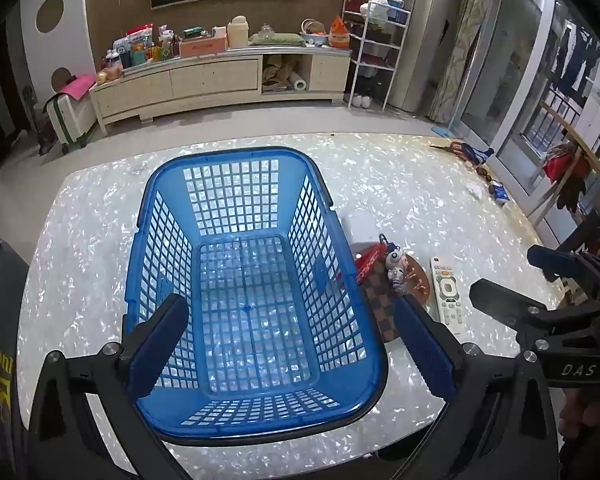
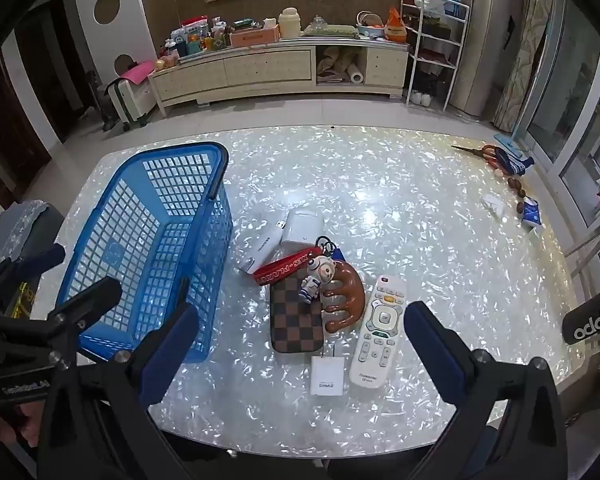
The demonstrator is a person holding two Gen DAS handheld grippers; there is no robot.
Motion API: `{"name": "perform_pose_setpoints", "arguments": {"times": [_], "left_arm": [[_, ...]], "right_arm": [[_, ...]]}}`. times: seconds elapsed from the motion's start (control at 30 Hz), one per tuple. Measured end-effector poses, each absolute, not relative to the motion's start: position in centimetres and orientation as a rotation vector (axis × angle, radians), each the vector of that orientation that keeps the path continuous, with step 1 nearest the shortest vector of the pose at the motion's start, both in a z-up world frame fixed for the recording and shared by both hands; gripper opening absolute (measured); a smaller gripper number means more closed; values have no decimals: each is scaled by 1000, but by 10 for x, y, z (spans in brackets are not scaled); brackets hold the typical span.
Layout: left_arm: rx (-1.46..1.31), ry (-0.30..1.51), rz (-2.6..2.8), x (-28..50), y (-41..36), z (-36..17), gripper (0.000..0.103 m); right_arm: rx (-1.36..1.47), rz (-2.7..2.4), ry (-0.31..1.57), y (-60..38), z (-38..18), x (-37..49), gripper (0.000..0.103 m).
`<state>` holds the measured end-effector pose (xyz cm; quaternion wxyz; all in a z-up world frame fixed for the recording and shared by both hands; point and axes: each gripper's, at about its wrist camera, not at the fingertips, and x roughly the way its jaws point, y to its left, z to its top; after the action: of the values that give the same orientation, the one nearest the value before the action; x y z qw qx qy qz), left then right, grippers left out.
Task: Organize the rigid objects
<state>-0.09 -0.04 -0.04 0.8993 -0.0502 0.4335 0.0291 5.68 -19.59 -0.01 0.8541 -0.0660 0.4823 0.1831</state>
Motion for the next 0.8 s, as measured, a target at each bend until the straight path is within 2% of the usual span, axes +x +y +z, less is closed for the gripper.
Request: {"name": "perform_pose_setpoints", "arguments": {"times": [0.8], "left_arm": [[-97, 916, 67, 0, -5, 0, 102]], "right_arm": [[-124, 405, 1029, -198, -2, 56, 103]]}}
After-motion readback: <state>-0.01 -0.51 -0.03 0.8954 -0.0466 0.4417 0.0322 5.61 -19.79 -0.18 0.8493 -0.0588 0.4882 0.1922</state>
